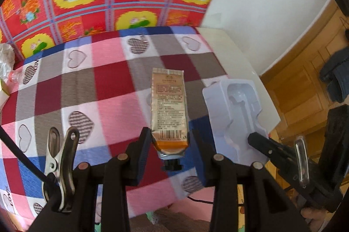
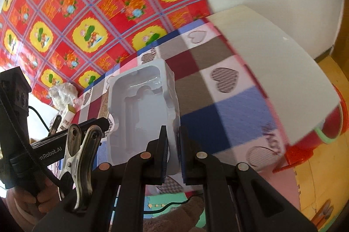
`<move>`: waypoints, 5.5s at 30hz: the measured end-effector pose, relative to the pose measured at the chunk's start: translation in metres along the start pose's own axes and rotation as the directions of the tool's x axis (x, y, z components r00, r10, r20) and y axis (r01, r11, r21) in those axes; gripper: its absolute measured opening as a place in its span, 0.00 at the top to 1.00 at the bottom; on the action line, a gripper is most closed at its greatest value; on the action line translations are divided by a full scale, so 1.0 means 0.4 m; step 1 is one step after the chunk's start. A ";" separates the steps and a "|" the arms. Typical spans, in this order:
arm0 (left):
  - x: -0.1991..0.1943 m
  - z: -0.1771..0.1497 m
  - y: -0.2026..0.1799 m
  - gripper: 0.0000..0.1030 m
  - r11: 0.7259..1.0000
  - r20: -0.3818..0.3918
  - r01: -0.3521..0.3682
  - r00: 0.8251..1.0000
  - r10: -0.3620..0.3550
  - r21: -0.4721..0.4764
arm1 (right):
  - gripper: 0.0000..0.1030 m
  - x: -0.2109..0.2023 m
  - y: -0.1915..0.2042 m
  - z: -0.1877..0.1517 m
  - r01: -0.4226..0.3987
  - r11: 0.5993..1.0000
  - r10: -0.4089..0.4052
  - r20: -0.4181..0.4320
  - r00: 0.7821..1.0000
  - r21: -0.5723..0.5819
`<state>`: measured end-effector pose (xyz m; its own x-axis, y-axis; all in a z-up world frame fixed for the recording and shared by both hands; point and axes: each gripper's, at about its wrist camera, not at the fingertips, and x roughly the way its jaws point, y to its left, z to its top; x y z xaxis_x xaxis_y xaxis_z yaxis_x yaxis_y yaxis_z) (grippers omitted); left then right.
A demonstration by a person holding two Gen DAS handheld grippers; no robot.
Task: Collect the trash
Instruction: 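Lift the tube and white tray off the bed and carry them toward the bucket, then bring both tools with the tube and white tray over the red bucket, then open the left tool to drop the tube into the bucket while the right tool holds the tray, then open the right tool to drop the white plastic tray into the bucket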
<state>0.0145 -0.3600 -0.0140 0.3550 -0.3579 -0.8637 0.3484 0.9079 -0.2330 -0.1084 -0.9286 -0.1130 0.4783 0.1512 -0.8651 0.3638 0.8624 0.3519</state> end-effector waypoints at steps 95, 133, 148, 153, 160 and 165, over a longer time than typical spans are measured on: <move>0.643 -0.045 -1.197 0.63 0.904 -0.233 0.232 0.960 -0.154 0.358 | 0.90 -0.296 -1.250 0.053 0.273 0.898 -0.268 -0.063 0.961 0.346; 1.142 -0.136 -1.149 0.52 0.941 -0.361 0.123 0.933 -0.001 0.314 | 0.90 0.046 -1.514 -0.014 0.355 0.873 -0.267 -0.281 0.922 0.335; 1.084 -0.138 -1.126 0.52 0.954 -0.344 0.098 0.939 0.006 0.283 | 0.84 0.062 -1.490 -0.014 0.293 0.901 -0.210 -0.269 0.940 0.320; 1.071 -0.149 -1.126 0.52 0.952 -0.344 0.102 0.939 0.004 0.289 | 0.76 0.052 -1.467 -0.009 0.267 0.915 -0.201 -0.232 0.952 0.304; 1.042 -0.150 -1.130 0.52 0.953 -0.333 0.103 0.943 -0.003 0.284 | 0.76 0.033 -1.442 0.002 0.251 0.925 -0.196 -0.207 0.959 0.284; 1.010 -0.165 -1.131 0.52 0.954 -0.323 0.112 0.946 -0.017 0.278 | 0.76 0.013 -1.426 -0.002 0.250 0.930 -0.201 -0.195 0.960 0.271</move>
<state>-0.0570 -0.9011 -0.2868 0.0502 -0.2835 -0.9577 0.6135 0.7654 -0.1944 -0.3139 -1.4192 -0.3185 0.2300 0.0657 -0.9710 0.6744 0.7086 0.2077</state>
